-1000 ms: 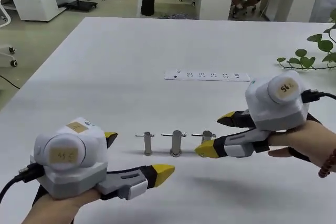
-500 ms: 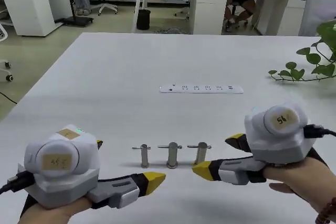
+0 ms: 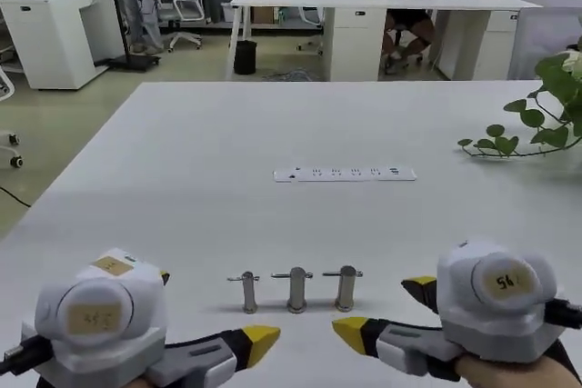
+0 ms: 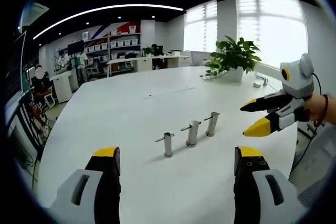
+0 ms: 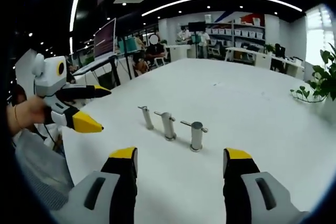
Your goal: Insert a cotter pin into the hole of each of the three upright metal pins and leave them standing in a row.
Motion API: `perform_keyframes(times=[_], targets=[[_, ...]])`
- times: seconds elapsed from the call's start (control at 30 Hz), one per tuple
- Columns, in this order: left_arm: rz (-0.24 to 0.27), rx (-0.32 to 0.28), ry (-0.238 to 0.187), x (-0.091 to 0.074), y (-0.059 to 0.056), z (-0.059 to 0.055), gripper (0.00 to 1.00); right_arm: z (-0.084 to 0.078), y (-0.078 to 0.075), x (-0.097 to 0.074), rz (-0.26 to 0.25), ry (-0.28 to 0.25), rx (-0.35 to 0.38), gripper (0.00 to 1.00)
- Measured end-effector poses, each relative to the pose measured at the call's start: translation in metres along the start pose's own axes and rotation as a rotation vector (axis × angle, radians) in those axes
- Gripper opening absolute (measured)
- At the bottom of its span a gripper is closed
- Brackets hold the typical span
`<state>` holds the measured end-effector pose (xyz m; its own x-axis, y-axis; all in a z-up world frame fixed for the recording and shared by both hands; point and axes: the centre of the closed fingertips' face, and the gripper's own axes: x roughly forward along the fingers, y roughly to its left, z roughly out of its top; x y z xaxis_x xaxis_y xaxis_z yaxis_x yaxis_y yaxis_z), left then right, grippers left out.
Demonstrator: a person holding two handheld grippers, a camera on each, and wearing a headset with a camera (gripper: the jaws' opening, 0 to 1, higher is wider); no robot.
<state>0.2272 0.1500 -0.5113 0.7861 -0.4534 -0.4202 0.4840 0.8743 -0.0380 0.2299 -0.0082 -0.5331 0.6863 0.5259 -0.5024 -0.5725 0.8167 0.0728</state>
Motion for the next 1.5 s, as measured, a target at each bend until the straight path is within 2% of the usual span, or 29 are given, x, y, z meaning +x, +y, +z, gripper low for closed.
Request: perform_keyframes(times=[0.13,0.23,0.37,0.47,0.57,0.77,1.0,1.23,1.5], targets=[[0.003,-0.022,-0.002,-0.001,-0.001,-0.003,0.88,-0.003,0.002,-0.004,-0.020,-0.013,0.029,0.63],[0.005,-0.015,0.004,-0.002,-0.003,-0.006,0.86,0.001,0.005,-0.006,-0.018,-0.029,0.040,0.64],[0.007,-0.011,0.017,-0.002,-0.003,-0.009,0.86,0.002,0.008,-0.006,-0.029,-0.038,0.025,0.66],[0.010,-0.008,0.028,-0.003,-0.002,-0.011,0.86,0.001,0.010,-0.004,-0.014,-0.036,0.048,0.67],[0.015,-0.011,0.025,-0.004,0.000,-0.010,0.87,0.004,0.010,-0.003,-0.012,-0.047,0.061,0.68],[0.025,-0.019,0.010,-0.006,0.004,-0.007,0.93,0.009,0.011,-0.001,-0.012,-0.053,0.040,0.70],[0.019,-0.020,0.004,-0.006,0.002,-0.006,0.98,0.007,0.012,-0.001,-0.009,-0.047,0.040,0.72],[0.019,-0.020,0.006,-0.004,0.002,-0.007,0.99,0.008,0.013,0.000,-0.006,-0.049,0.037,0.72],[0.022,-0.016,0.002,-0.004,0.004,-0.007,0.98,0.015,0.015,0.000,-0.006,-0.076,0.027,0.72]])
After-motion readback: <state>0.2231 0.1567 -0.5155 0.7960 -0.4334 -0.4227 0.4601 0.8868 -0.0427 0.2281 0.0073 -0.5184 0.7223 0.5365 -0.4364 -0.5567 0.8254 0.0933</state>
